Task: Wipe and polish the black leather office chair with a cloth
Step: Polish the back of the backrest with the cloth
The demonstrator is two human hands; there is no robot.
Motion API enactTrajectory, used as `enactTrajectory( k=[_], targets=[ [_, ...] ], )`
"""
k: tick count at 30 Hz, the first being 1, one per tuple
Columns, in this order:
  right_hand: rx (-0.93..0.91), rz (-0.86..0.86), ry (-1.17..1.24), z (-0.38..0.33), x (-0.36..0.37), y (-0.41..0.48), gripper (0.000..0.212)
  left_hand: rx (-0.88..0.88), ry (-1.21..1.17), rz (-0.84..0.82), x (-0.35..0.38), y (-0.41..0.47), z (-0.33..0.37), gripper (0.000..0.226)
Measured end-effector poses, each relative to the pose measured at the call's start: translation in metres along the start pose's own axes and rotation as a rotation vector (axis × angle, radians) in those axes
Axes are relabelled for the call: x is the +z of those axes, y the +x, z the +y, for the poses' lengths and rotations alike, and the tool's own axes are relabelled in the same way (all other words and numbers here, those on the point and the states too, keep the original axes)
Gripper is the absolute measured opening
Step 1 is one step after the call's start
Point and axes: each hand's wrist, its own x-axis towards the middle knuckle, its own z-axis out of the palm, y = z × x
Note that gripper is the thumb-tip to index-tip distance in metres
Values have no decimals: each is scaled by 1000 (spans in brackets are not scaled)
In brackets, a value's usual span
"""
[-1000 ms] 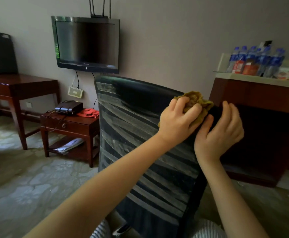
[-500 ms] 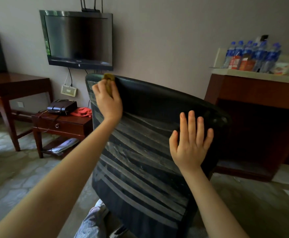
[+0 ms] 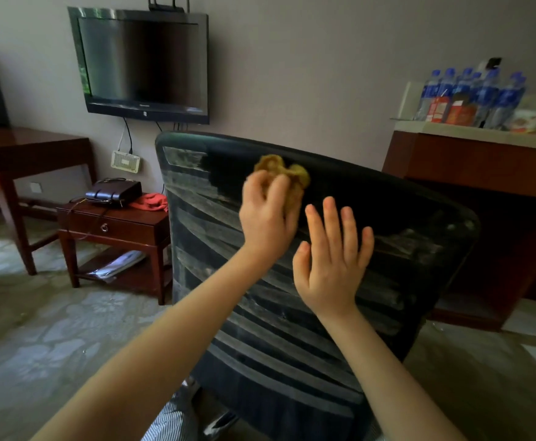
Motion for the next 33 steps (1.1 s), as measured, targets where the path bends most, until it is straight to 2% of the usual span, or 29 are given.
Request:
enactTrajectory(
  k=[2, 4, 6, 8, 13, 18, 20, 24, 27, 30, 33],
  targets=[
    [45, -23, 24, 6, 7, -1, 41, 189, 41, -40, -1, -2, 0, 23],
    [7, -72, -28, 23, 16, -7, 46, 319, 88, -62, -3, 3, -4, 24],
    [-90, -104, -87, 40, 23, -15, 52, 334, 127, -49, -4, 7, -10, 19],
    [-118, -96, -93, 50, 27, -18, 54, 206, 132, -11, -4, 12, -20, 16],
    [-122, -91, -97, 66, 29, -20, 55, -83, 105, 37, -16, 26, -49, 26],
    [-115, -83, -81, 73, 29, -22, 55, -667, 81, 156, -43, 40, -89, 32],
    [-106, -84, -73, 73, 28, -23, 55, -685, 88, 166, -49, 39, -98, 32],
    [-87, -81, -82, 79, 25, -25, 55, -596, 84, 160, -41, 33, -74, 33],
    [-82, -86, -78, 89, 24, -26, 54, -430, 89, 133, -28, 21, -45, 25],
    [7, -97, -58, 91, 21, -25, 50, -135, 104, 31, -16, 2, -22, 20],
    [116, -93, -3, 76, 13, -19, 47, 280, 181, -92, -14, -5, -15, 13]
  ],
)
